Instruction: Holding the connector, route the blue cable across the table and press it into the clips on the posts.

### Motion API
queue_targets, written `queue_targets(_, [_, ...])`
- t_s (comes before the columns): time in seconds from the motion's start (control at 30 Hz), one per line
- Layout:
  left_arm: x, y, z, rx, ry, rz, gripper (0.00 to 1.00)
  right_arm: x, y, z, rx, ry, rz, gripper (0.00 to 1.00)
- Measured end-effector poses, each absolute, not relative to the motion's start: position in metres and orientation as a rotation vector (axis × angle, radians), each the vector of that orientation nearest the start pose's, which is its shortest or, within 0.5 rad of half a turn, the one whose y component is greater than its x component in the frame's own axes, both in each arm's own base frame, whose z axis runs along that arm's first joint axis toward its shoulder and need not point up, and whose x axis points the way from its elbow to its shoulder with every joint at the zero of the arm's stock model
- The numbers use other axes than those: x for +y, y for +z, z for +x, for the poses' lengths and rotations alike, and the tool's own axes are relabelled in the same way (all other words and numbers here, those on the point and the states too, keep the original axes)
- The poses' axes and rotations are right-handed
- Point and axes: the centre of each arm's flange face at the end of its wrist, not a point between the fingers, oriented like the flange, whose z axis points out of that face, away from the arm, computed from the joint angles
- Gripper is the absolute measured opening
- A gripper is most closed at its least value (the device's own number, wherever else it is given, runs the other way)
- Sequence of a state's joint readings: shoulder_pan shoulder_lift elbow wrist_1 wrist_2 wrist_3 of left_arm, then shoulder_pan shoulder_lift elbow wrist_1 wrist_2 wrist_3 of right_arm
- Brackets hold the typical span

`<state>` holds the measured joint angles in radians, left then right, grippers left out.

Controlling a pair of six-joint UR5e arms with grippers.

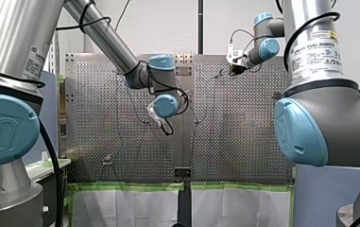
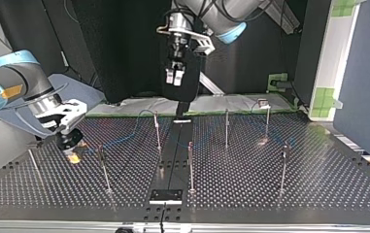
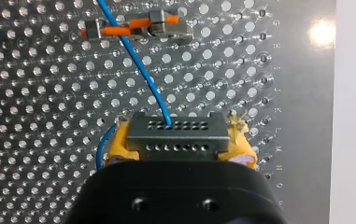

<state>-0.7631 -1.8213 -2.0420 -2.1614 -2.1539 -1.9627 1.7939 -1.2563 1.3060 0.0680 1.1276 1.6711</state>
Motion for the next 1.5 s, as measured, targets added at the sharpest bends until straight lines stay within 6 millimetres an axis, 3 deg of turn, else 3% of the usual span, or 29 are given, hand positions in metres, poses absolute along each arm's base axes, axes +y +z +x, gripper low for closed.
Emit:
queue_targets(0.83, [-0.361, 0.18, 0.264, 1.357, -0.577, -0.247, 0.99, -0.546, 0.438, 0.306, 1.408, -2.33, -2.416, 0.0])
queue_targets(1.5, [-0.357, 0.177, 0.26, 1.357, -0.577, -0.247, 0.99, -0.546, 0.438, 0.305, 1.411, -2.329, -2.416, 0.0])
